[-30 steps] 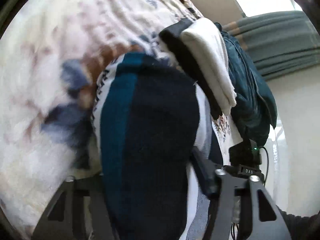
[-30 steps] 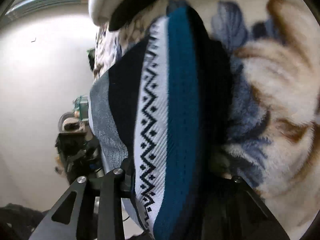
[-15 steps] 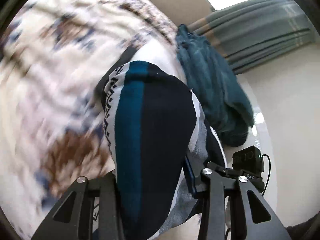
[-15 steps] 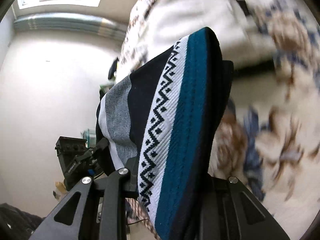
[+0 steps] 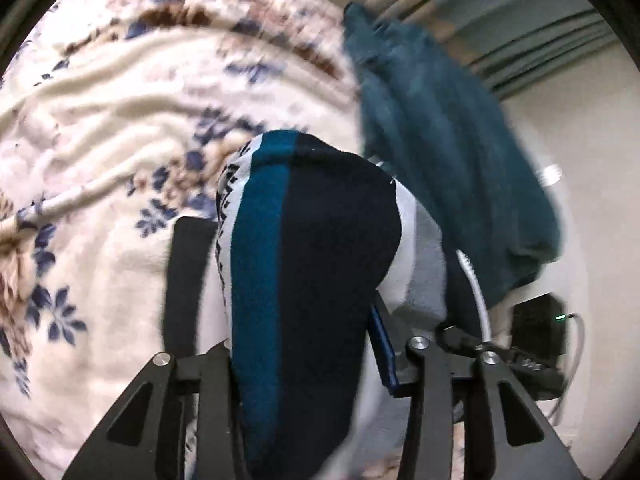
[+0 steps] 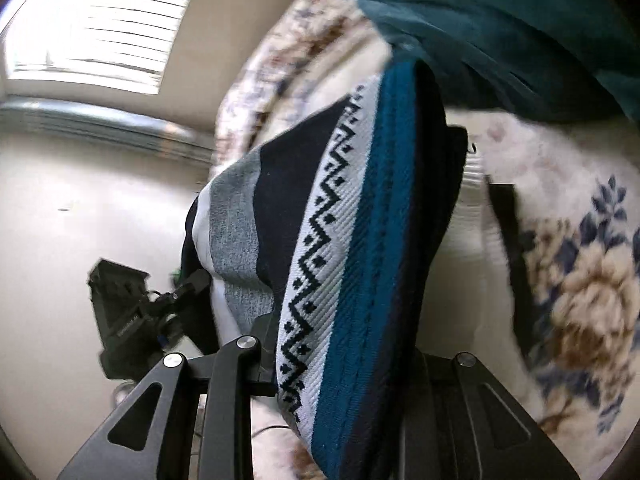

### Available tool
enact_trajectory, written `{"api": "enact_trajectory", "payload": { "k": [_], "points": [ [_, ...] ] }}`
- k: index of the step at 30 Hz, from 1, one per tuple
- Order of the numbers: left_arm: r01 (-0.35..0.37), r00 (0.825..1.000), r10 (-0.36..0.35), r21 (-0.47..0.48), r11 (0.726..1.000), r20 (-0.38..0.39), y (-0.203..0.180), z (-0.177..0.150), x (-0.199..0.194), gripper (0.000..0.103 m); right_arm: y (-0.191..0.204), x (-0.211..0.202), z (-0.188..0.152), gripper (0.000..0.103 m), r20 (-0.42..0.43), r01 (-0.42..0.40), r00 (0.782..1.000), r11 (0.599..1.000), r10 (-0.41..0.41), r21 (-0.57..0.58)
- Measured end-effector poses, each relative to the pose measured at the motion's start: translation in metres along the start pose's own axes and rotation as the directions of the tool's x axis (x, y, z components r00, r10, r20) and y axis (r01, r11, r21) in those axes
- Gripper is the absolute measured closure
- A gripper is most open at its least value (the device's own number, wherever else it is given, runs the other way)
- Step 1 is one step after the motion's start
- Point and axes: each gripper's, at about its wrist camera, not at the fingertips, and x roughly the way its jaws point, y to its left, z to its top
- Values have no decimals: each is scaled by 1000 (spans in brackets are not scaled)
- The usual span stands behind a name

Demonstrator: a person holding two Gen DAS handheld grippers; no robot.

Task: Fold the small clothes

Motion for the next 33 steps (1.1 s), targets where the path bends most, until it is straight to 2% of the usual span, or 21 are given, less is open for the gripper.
{"api": "enact_trajectory", "payload": {
  "k": [2, 4, 6, 7, 9, 10, 11, 12, 13, 14, 15, 17, 19, 21, 24, 27, 33],
  "points": [
    [-18, 1000, 18, 29, 999, -4, 1, 3, 5, 56, -11, 3, 8, 70, -2, 66, 998, 998, -66, 0],
    [-32, 999, 32, 52, 998, 2, -2, 2, 1, 55, -11, -3, 10, 64, 22, 127, 992, 992, -126, -11],
    [-50, 999, 50, 57, 997, 7, -3, -3, -4, 54, -9, -11, 10, 59, 56, 241, 969, 970, -239, -34],
    [-72, 997, 71, 48, 996, 11, -3, -7, -8, 42, -8, -12, 14, 58, 73, 280, 958, 959, -276, -44],
    [-175, 984, 173, 43, 984, 34, -1, -12, -17, 27, -3, -17, 16, 54, 123, 451, 889, 889, -441, -74],
    [-211, 977, 209, 50, 976, 49, -2, -11, -20, 24, -1, -32, 13, 51, 138, 482, 872, 874, -470, -71],
    [-276, 960, 271, 68, 959, 76, -6, -17, -27, 20, 3, -40, 10, 49, 153, 509, 855, 858, -495, -67],
    [-318, 946, 311, 78, 945, 93, -9, -21, -31, 12, 10, -45, 5, 34, 169, 562, 822, 823, -544, -79],
    [-365, 928, 355, 87, 927, 115, -13, -28, -37, 3, 14, -48, 2, 14, 183, 588, 803, 804, -567, -87],
    [-416, 906, 402, 96, 904, 134, -18, -35, -42, 1, 23, -51, -1, 6, 204, 614, 782, 783, -588, -99],
    [-454, 887, 437, 99, 886, 149, -22, -42, -47, 1, 34, -56, -10, 0, 233, 655, 749, 747, -620, -118],
    [-517, 852, 497, 107, 850, 168, -32, -57, -52, 1, 50, -69, -28, 0, 266, 700, 707, 702, -655, -131],
    [-551, 831, 531, 111, 827, 162, -39, -70, -53, 1, 62, -84, -49, 0, 284, 726, 679, 675, -676, -131],
    [-577, 814, 557, 120, 808, 163, -52, -87, -56, 1, 75, -95, -65, 0, 299, 738, 667, 661, -683, -134],
    [-589, 805, 564, 144, 795, 184, -73, -101, -64, 1, 97, -112, -86, 0, 326, 755, 647, 639, -689, -148],
    [-590, 803, 556, 155, 792, 214, -98, -118, -85, 1, 120, -139, -109, 0, 364, 770, 627, 619, -689, -155],
    [-585, 802, 536, 161, 795, 264, -143, -139, -135, 1, 166, -204, -148, 0, 423, 772, 615, 616, -665, -154]
  ]
}}
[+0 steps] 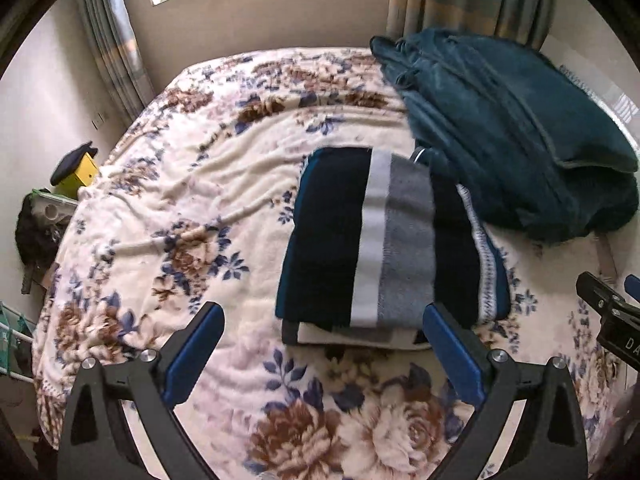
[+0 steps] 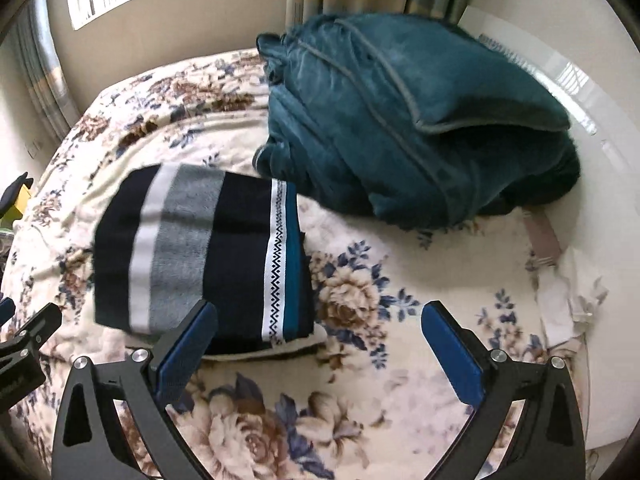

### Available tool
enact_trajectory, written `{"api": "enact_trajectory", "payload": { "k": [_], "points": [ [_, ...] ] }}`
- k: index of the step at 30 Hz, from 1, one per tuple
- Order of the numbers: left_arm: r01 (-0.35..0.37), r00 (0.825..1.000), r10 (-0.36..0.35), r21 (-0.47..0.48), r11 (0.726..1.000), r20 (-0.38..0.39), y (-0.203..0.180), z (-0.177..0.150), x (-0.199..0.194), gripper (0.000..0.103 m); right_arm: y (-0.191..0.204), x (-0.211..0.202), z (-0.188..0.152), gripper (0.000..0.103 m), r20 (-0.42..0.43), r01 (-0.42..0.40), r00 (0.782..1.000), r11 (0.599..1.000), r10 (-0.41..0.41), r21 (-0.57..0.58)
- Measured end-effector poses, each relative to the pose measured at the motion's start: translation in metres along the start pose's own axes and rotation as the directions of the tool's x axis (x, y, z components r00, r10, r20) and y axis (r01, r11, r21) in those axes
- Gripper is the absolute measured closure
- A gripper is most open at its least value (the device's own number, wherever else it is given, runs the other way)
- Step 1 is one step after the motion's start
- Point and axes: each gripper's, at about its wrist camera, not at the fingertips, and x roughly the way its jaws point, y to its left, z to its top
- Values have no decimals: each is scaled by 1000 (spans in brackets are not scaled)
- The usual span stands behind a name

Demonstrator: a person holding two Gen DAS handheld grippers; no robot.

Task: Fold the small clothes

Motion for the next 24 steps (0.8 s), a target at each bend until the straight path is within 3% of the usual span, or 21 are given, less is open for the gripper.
{"api": "enact_trajectory", "payload": {
  "k": [16, 24],
  "points": [
    [12, 986, -12, 5, 1000, 164, -3, -32, -212, 1, -37, -257, -44, 0, 177, -60, 982, 998, 60, -6],
    [13, 973, -9, -16, 1000, 231, -2, -57, -299, 1, -51, -357, -74, 0, 253, -77, 964, 996, 85, -43]
  ]
}}
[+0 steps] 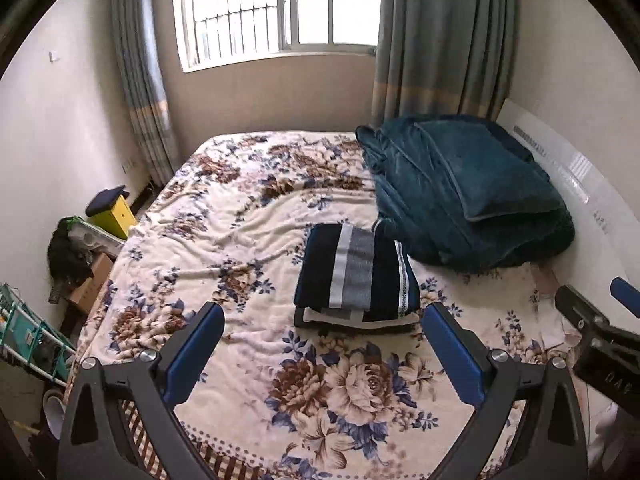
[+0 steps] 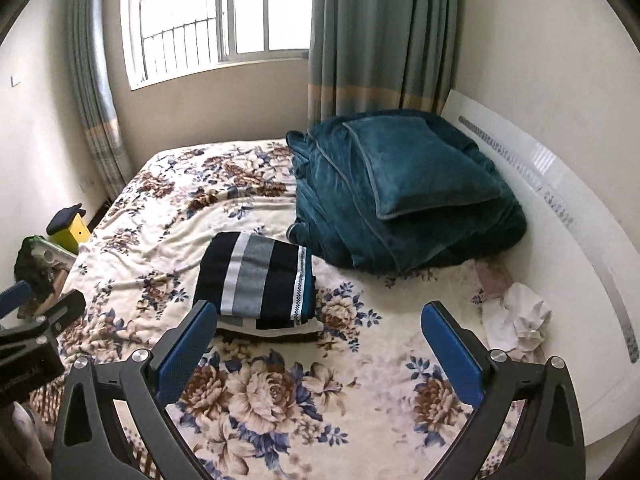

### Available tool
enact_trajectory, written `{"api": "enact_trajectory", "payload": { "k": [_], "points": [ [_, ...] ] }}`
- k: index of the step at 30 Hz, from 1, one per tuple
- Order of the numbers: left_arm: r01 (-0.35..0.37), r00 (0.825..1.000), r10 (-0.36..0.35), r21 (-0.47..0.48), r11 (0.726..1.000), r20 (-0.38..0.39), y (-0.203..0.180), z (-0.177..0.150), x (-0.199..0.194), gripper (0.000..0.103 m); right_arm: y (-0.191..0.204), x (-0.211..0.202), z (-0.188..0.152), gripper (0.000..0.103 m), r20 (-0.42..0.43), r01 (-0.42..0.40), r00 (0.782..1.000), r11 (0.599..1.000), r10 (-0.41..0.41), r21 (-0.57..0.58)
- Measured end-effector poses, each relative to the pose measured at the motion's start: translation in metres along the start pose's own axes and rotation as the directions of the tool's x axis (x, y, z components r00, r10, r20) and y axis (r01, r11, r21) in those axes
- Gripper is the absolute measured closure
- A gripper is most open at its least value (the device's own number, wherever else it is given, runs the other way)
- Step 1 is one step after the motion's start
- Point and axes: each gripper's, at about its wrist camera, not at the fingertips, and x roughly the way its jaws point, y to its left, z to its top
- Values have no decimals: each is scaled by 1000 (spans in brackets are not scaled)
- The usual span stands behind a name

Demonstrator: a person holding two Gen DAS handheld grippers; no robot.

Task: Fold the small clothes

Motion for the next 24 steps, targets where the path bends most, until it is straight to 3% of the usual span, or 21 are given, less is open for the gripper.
{"api": "enact_trajectory", "payload": {
  "k": [9, 24],
  "points": [
    [-14, 999, 14, 2, 1000, 52, 0, -12, -56, 1, -7, -73, -2, 0, 47, -34, 998, 999, 34, -6],
    [-15, 997, 17, -27, 1000, 75, -3, -19, -81, 1, -10, -100, -1, 0, 61, -50, 997, 998, 51, -23]
  ]
}}
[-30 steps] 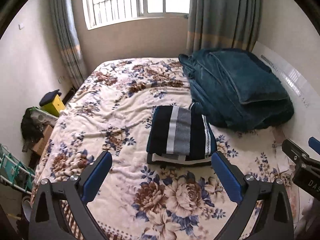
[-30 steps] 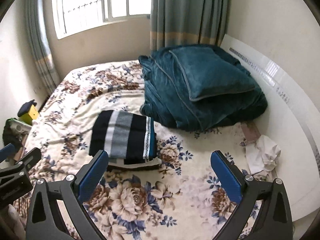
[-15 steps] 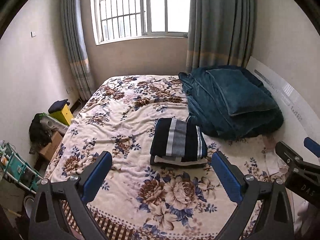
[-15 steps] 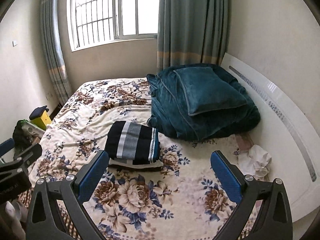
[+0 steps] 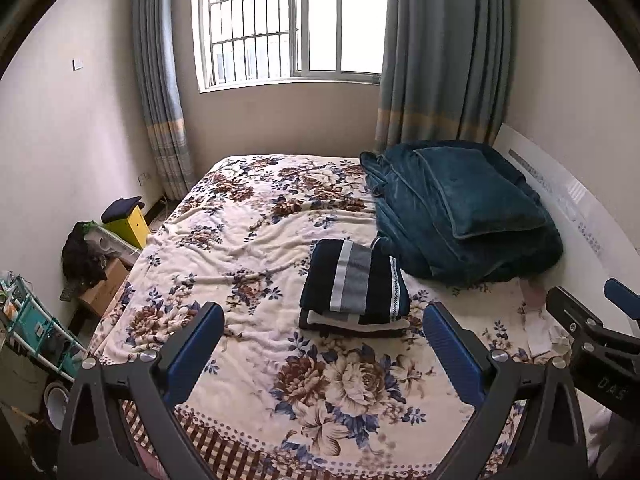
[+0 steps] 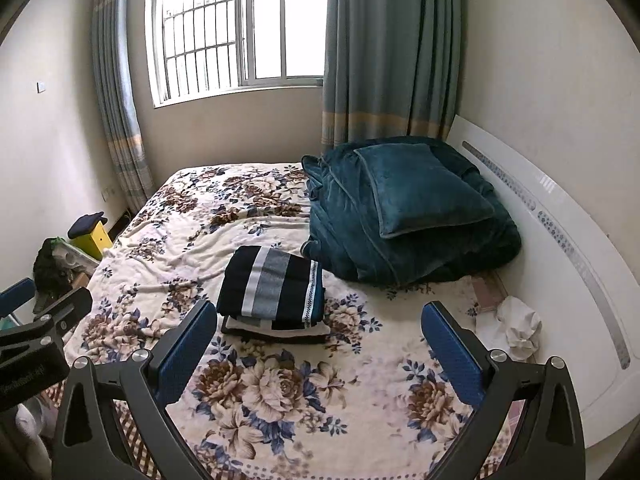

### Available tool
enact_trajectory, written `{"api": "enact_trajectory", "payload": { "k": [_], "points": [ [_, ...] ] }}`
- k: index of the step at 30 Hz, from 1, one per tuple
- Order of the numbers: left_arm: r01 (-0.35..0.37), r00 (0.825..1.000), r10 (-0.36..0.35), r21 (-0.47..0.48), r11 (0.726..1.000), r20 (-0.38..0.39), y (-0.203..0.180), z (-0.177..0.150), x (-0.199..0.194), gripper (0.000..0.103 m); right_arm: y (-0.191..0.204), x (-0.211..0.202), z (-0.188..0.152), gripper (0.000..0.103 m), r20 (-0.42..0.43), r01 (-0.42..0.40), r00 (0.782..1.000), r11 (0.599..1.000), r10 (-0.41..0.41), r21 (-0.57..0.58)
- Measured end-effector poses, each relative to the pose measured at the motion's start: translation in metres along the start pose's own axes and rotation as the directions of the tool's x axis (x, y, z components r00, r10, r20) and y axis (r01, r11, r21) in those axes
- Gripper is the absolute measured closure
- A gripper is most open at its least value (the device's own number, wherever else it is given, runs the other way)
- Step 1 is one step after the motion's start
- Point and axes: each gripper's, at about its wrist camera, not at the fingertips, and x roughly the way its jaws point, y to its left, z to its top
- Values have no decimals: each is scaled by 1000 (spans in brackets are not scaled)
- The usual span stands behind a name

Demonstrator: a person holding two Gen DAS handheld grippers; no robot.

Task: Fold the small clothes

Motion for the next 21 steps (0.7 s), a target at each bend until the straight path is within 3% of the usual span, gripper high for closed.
{"api": "enact_trajectory", "payload": {
  "k": [21],
  "points": [
    [-13, 1000, 13, -9, 1000, 11, -3, 3, -10, 0, -3, 4, 10, 0, 14, 0, 1000, 1000, 1, -6]
  ]
}}
